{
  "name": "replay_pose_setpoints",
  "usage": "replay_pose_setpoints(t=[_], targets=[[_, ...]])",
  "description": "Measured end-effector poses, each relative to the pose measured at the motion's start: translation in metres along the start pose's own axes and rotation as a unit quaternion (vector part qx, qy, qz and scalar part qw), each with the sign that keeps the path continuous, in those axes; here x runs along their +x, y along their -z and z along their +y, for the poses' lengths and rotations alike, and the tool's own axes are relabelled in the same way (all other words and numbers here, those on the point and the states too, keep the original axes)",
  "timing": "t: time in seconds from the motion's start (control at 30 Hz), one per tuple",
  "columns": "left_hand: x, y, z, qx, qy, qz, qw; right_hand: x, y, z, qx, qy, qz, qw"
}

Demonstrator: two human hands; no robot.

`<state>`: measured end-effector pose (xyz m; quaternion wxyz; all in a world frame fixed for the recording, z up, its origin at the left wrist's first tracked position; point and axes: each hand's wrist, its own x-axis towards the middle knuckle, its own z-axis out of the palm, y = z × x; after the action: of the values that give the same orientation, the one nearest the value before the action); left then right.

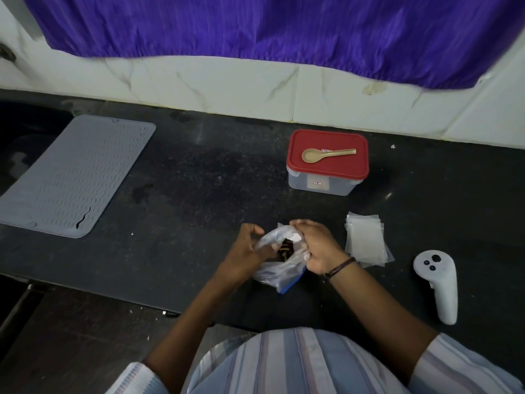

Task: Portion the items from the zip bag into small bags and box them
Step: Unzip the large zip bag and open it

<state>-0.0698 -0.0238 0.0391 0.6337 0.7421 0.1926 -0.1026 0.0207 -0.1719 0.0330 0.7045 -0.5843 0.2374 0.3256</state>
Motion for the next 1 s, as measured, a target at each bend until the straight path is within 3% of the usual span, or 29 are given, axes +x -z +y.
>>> replay_pose_setpoints(t=[0.1, 0.23, 0.3, 0.4, 0.5, 0.63, 0.7, 0.8, 0.93, 1.0], targets=[[0.004, 0.006, -0.001, 0.162, -0.07, 0.064, 0.982, 0.005, 0.007, 0.003, -0.104, 0.004, -0.019, 0.994], [0.009, 0.011, 0.001, 0.208, -0.114, 0.057, 0.97, -0.01, 0.003, 0.002, -0.276, 0.094, 0.002, 0.957], [0.01, 0.012, 0.001, 0.203, -0.113, 0.062, 0.971, -0.022, 0.007, 0.0, -0.38, 0.212, -0.008, 0.9], [0.011, 0.008, 0.004, 0.189, -0.112, 0.11, 0.969, -0.033, 0.01, 0.013, -0.5, 0.407, -0.005, 0.764], [0.013, 0.012, 0.008, 0.195, -0.119, 0.113, 0.967, -0.027, 0.016, 0.02, -0.525, 0.44, 0.027, 0.728], [0.013, 0.03, 0.009, 0.22, -0.169, -0.032, 0.96, -0.026, 0.024, 0.009, -0.559, 0.371, 0.053, 0.74], [0.012, 0.037, 0.009, 0.25, -0.187, -0.058, 0.948, -0.028, 0.024, 0.008, -0.604, 0.35, 0.053, 0.714], [0.01, 0.038, 0.012, 0.339, -0.217, -0.029, 0.915, -0.031, 0.023, 0.007, -0.613, 0.402, 0.058, 0.678], [0.007, 0.029, 0.024, 0.425, -0.277, 0.021, 0.862, -0.032, 0.027, -0.002, -0.59, 0.551, 0.076, 0.586], [0.006, 0.025, 0.025, 0.45, -0.279, 0.027, 0.848, -0.038, 0.027, 0.001, -0.585, 0.574, 0.081, 0.567]])
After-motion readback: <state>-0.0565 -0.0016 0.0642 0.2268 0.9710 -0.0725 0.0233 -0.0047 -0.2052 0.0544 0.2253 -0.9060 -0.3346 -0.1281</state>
